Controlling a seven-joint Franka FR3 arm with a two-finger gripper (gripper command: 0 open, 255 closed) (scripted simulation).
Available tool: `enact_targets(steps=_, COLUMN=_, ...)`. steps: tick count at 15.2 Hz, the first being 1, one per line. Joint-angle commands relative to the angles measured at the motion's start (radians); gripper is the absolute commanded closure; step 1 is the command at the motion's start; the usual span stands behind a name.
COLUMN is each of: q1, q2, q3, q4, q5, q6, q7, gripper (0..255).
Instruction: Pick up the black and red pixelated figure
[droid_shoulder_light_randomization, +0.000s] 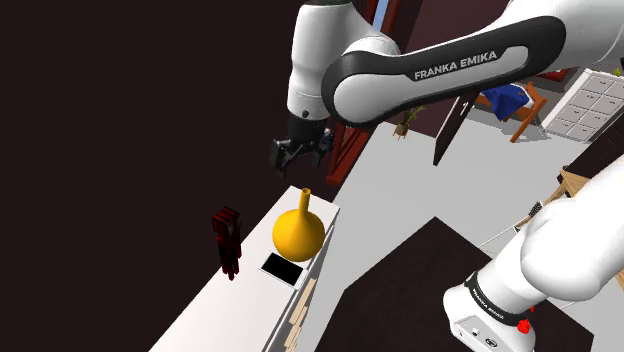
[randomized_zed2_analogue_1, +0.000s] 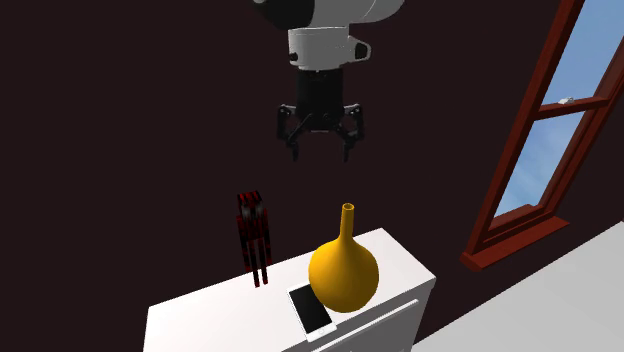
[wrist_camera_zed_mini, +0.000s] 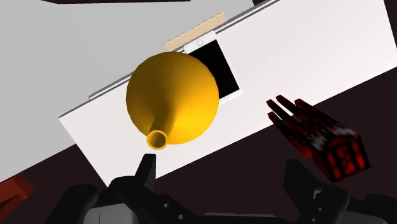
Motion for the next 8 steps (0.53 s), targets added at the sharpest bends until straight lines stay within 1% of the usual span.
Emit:
enact_targets(steps=1, q1=0.012, q2=0.079, q3=0.019, q4=0.043, q5=-0.036, q6=0.020, q7=0.050, gripper=0)
enact_targets(steps=4, q1=0.043, q2=0.199, q3=0.038, q4=0.124, q5=-0.096, q6=0.030, q7=0.123, gripper=0)
enact_targets(steps=8, q1=0.105, q2=0.360, q3=0.039, q4=0.252, q5=-0.172, q6=0.026, q7=0.208, gripper=0)
